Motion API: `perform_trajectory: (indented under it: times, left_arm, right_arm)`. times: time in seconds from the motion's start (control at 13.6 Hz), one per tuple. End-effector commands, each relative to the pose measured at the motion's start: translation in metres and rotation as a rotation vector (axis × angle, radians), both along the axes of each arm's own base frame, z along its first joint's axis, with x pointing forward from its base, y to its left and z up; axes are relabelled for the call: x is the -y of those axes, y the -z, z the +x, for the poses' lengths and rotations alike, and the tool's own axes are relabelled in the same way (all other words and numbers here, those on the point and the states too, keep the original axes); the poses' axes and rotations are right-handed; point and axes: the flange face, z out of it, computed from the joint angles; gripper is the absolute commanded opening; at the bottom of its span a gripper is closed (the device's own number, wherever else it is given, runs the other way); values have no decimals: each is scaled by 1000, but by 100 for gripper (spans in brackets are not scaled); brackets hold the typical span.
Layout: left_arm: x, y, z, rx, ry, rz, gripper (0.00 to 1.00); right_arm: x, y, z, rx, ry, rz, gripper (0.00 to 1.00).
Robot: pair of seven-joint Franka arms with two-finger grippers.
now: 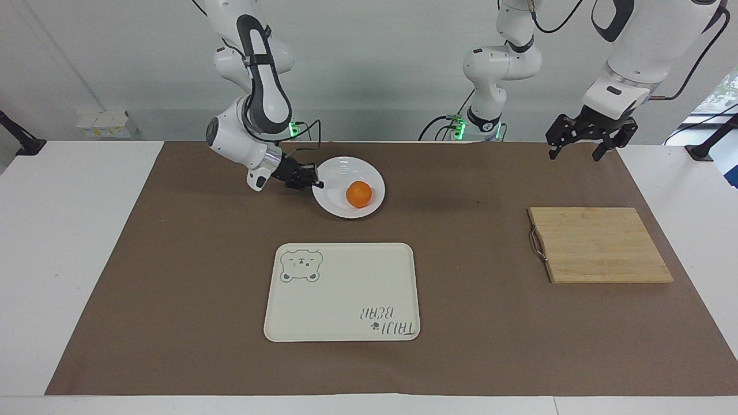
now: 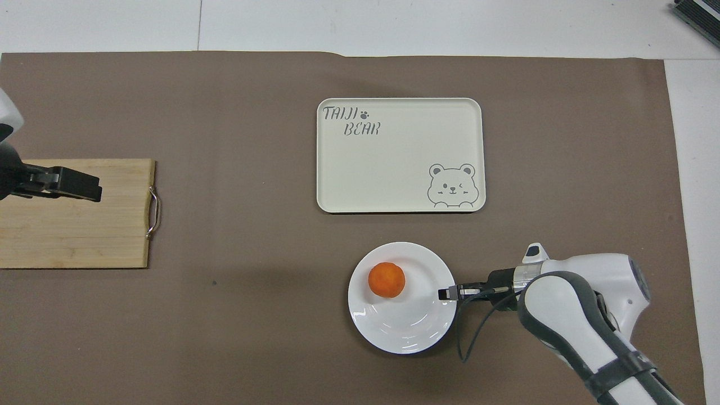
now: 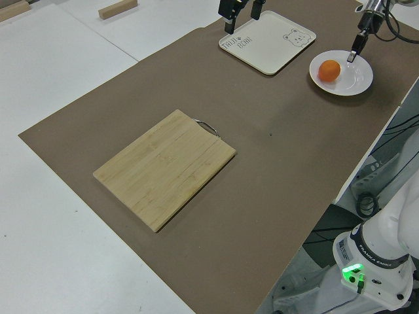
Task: Place orange and plate with both arms
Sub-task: 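Slide the plate with the right gripper onto the cream tray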
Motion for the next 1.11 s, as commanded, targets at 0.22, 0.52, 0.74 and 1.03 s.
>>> perform_trajectory:
  times: [0.22, 0.52, 0.74, 1.03]
  left_arm:
    - [-8, -2, -7, 5, -10, 25, 100]
    - [-9, -3, -6, 9, -11, 23, 100]
    - [-9, -2, -6, 8, -11, 23, 100]
    - [-9, -2, -6, 8, -11, 23, 100]
  right_arm:
    - [-12, -11, 45, 27, 20, 34, 0]
    - [-7, -27, 70, 13, 93, 166, 0]
    - [-5, -42, 88, 12, 147, 266, 0]
    - [18, -53, 114, 26, 182, 307, 0]
